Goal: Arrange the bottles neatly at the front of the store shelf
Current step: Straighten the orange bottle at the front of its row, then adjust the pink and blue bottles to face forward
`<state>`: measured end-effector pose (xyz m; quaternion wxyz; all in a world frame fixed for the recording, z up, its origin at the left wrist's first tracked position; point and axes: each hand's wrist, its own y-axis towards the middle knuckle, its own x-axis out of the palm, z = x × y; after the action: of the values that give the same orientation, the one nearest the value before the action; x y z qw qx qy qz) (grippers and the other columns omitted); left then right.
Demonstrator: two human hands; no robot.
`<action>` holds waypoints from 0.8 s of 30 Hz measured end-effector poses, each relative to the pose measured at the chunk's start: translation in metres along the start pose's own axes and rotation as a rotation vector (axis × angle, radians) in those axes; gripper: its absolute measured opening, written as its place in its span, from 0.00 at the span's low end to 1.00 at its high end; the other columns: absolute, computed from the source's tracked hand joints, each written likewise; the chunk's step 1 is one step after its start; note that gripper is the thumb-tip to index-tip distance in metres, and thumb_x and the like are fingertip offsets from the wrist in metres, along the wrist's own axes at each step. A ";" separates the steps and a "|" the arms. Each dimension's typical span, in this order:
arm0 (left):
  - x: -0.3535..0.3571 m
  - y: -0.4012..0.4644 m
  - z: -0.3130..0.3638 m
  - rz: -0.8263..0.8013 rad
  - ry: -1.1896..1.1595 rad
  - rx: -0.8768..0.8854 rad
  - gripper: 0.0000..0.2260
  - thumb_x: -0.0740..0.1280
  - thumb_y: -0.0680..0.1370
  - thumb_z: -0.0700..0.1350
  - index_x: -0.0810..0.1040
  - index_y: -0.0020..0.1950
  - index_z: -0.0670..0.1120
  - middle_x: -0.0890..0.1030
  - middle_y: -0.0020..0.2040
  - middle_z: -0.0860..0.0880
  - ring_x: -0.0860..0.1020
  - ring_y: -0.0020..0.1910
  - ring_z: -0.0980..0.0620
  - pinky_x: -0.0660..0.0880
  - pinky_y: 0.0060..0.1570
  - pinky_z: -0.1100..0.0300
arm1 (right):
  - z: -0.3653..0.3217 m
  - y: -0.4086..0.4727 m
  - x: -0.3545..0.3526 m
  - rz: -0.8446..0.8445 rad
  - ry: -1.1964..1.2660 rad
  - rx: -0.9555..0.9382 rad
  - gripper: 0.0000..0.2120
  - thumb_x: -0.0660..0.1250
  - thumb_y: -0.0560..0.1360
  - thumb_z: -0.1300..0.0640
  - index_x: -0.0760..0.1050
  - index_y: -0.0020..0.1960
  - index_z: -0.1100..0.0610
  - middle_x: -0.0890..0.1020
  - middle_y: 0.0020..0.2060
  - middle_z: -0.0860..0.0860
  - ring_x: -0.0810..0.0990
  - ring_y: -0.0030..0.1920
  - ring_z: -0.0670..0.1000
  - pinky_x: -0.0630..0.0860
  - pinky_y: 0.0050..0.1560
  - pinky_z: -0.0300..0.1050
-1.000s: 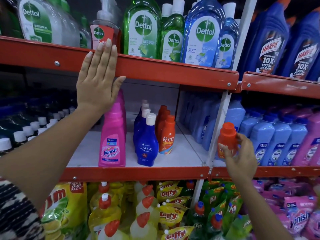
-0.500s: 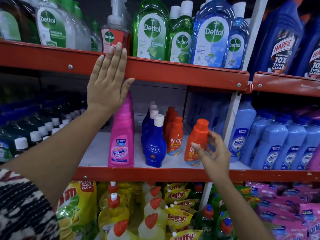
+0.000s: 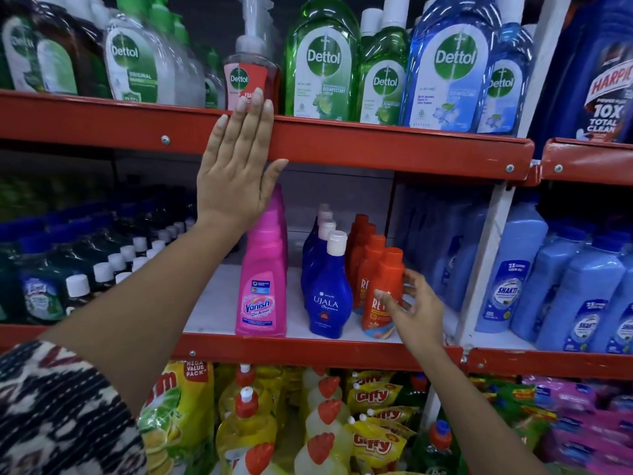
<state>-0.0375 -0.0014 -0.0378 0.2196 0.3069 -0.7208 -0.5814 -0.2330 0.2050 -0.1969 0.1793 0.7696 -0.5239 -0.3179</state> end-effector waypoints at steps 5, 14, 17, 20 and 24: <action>-0.001 0.000 0.001 0.002 -0.012 0.002 0.27 0.45 0.84 0.55 0.54 0.77 0.39 0.59 0.77 0.41 0.56 0.77 0.46 0.44 0.76 0.56 | 0.005 -0.005 0.002 -0.008 -0.110 -0.051 0.31 0.67 0.72 0.42 0.65 0.70 0.56 0.76 0.63 0.55 0.77 0.61 0.54 0.77 0.59 0.53; -0.011 -0.006 -0.004 -0.090 -0.015 0.033 0.30 0.48 0.84 0.59 0.49 0.78 0.41 0.54 0.78 0.39 0.42 0.77 0.51 0.39 0.75 0.51 | -0.020 -0.026 0.017 0.088 -0.612 -0.327 0.38 0.51 0.78 0.37 0.44 0.78 0.58 0.47 0.78 0.55 0.44 0.78 0.53 0.44 0.77 0.50; -0.014 -0.036 0.001 -0.116 -0.004 0.094 0.31 0.48 0.83 0.61 0.43 0.78 0.45 0.36 0.79 0.45 0.35 0.76 0.51 0.37 0.75 0.48 | -0.031 -0.037 0.028 0.067 -0.638 -0.397 0.38 0.54 0.78 0.38 0.44 0.78 0.59 0.47 0.78 0.54 0.42 0.78 0.52 0.42 0.77 0.50; -0.018 -0.087 0.010 -0.176 -0.054 0.112 0.30 0.48 0.83 0.60 0.44 0.78 0.45 0.33 0.78 0.48 0.38 0.77 0.50 0.41 0.76 0.47 | -0.041 -0.050 0.045 0.037 -0.600 -0.435 0.36 0.54 0.79 0.40 0.44 0.78 0.58 0.49 0.78 0.55 0.44 0.78 0.53 0.45 0.77 0.52; -0.028 -0.154 0.022 -0.312 -0.148 0.042 0.31 0.51 0.82 0.59 0.47 0.78 0.42 0.41 0.79 0.45 0.45 0.78 0.47 0.48 0.76 0.47 | -0.053 -0.070 0.073 -0.011 -0.450 -0.462 0.31 0.55 0.80 0.45 0.54 0.77 0.59 0.60 0.76 0.57 0.55 0.76 0.53 0.57 0.75 0.52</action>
<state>-0.0036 0.0127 -0.1918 0.0665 0.3758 -0.6908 -0.6141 -0.1304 0.1618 -0.2225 0.2272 0.6218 -0.4602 -0.5916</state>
